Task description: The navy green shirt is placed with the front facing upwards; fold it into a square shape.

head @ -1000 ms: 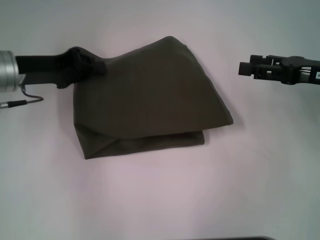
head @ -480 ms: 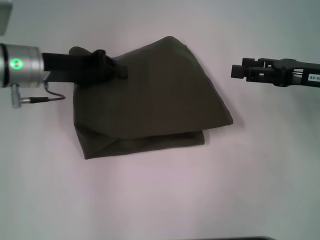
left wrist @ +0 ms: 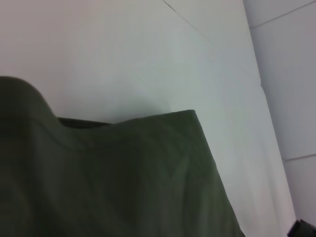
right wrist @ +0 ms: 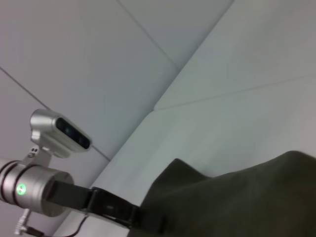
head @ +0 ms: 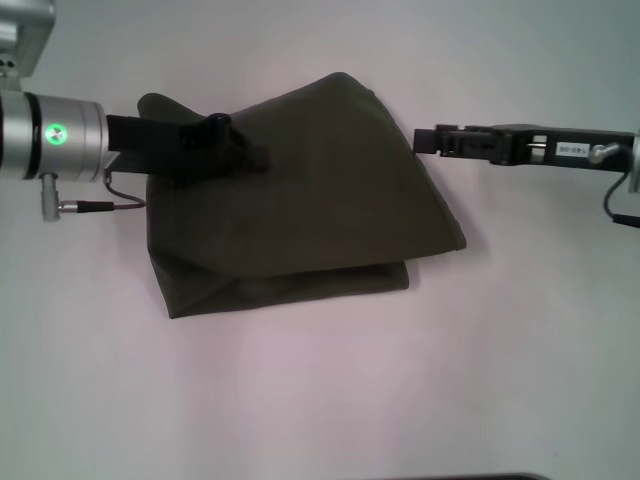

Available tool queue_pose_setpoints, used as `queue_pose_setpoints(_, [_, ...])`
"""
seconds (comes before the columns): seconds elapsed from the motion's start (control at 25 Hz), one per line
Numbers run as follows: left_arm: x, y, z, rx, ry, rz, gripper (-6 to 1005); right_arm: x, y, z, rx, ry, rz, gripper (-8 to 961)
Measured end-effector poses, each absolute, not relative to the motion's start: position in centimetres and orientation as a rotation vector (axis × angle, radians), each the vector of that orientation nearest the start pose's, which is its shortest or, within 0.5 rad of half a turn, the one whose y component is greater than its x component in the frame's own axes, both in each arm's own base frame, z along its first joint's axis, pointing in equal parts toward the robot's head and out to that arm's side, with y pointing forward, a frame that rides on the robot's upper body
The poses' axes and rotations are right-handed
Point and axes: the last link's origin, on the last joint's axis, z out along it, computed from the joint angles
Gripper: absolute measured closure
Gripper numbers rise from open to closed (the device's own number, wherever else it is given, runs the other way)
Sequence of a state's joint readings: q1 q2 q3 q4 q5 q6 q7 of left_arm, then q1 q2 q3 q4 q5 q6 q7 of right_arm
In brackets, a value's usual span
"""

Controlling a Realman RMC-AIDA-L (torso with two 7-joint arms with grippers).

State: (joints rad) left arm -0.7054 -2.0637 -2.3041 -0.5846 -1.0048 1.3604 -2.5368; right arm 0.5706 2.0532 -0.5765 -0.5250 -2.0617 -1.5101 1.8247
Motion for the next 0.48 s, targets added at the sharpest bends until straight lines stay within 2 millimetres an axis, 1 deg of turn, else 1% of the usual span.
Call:
queue_pose_setpoints(0.04, [-23.49, 37.12, -3.12, -2.274, -2.018, -0.483, 998, 27.23, 33.56, -0.58, -2.524, 1.388, 0.815, 114])
queue_pose_setpoints(0.16, [-23.69, 37.02, -2.94, -2.27, -2.024, -0.486, 998, 26.76, 33.37, -0.58, -2.563, 1.388, 0.818, 231])
queue_pose_setpoints(0.28, [-23.65, 37.04, -2.85, -2.279, -2.014, -0.482, 998, 26.85, 33.17, -0.48, -2.573, 1.392, 0.814, 349])
queue_pose_setpoints(0.48, [-23.31, 36.97, -3.25, -2.297, -2.005, -0.48, 998, 27.17, 32.64, -0.9, -2.59, 1.392, 0.796, 454])
